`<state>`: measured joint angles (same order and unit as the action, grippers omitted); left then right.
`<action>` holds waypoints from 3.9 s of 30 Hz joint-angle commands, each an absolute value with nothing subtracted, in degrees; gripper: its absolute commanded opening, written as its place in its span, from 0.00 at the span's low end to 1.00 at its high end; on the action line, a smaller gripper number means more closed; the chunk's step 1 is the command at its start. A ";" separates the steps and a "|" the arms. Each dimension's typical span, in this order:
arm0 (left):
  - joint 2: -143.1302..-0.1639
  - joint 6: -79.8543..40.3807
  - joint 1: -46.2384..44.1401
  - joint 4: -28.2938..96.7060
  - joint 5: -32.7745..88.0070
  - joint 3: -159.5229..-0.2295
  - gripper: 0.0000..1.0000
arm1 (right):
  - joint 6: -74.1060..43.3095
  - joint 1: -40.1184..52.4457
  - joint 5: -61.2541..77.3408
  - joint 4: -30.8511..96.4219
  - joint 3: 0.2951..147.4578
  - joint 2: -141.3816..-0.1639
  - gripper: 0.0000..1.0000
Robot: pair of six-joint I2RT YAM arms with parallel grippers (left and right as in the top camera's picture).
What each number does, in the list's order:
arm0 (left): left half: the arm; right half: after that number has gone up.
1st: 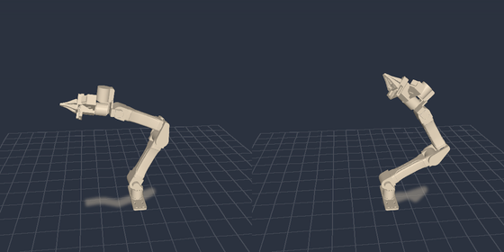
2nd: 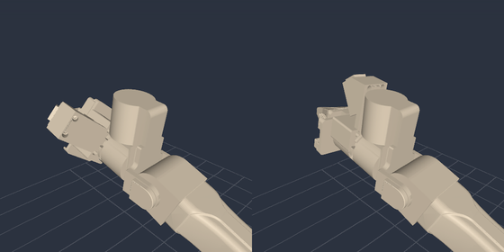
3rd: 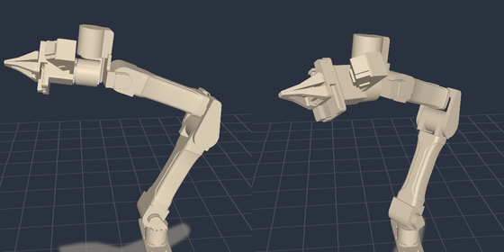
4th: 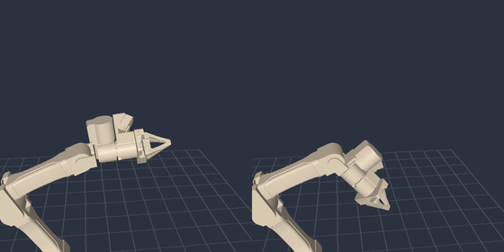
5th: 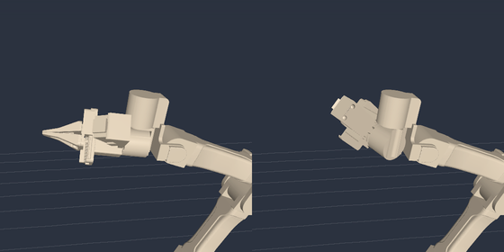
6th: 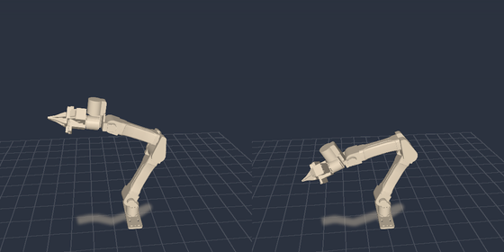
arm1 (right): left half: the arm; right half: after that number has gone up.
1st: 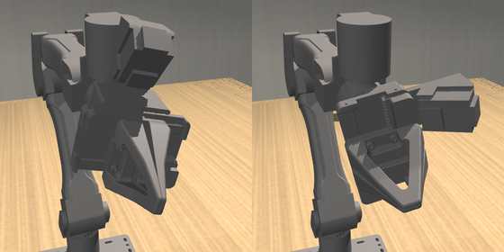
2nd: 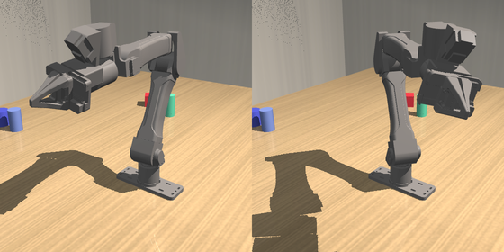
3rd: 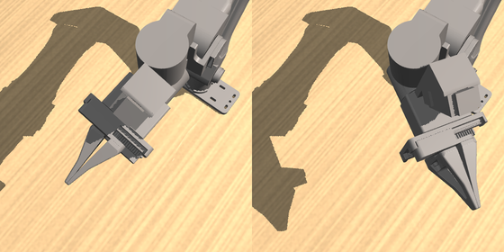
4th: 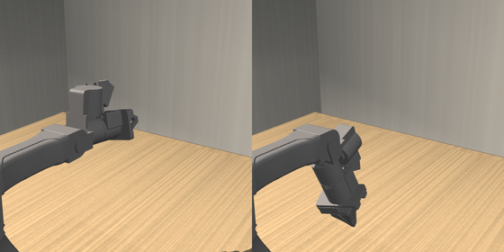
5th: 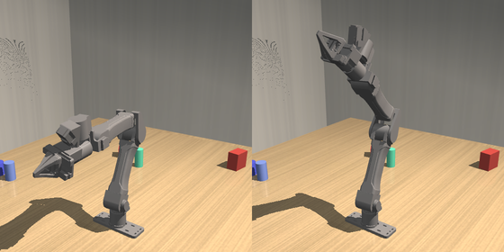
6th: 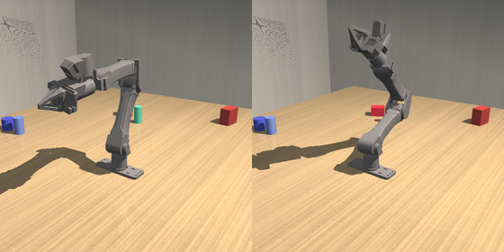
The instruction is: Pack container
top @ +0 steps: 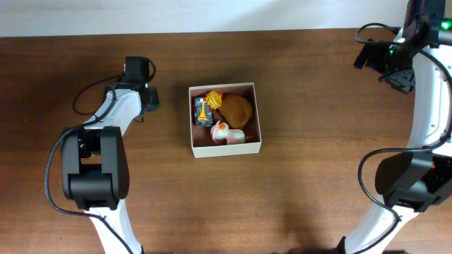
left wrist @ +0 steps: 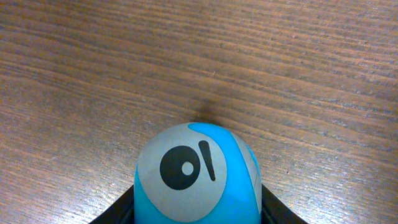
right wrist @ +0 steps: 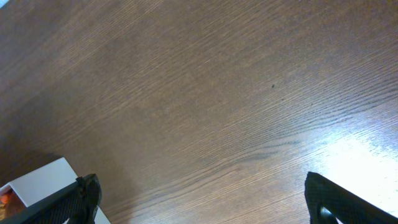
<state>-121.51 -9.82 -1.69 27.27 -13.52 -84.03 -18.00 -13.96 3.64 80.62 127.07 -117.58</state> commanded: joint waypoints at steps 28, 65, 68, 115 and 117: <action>-97.08 -5.63 -17.43 61.76 12.05 -94.28 0.38 | -18.09 -13.89 2.72 80.60 127.28 -117.80 0.99; -80.12 -17.78 -23.51 61.01 -8.16 -88.12 1.00 | -18.09 -13.89 2.72 80.60 127.28 -117.80 0.98; -73.34 -17.78 -23.35 62.87 -10.48 -88.12 1.00 | -18.09 -13.89 2.72 80.60 127.28 -117.80 0.99; -15.07 -13.19 5.39 -2.37 9.32 -12.69 1.00 | -18.09 -13.89 2.72 80.60 127.28 -117.80 0.99; -12.64 -13.17 5.41 -3.73 9.45 -9.61 0.99 | -18.09 -13.89 2.72 80.60 127.28 -117.80 0.99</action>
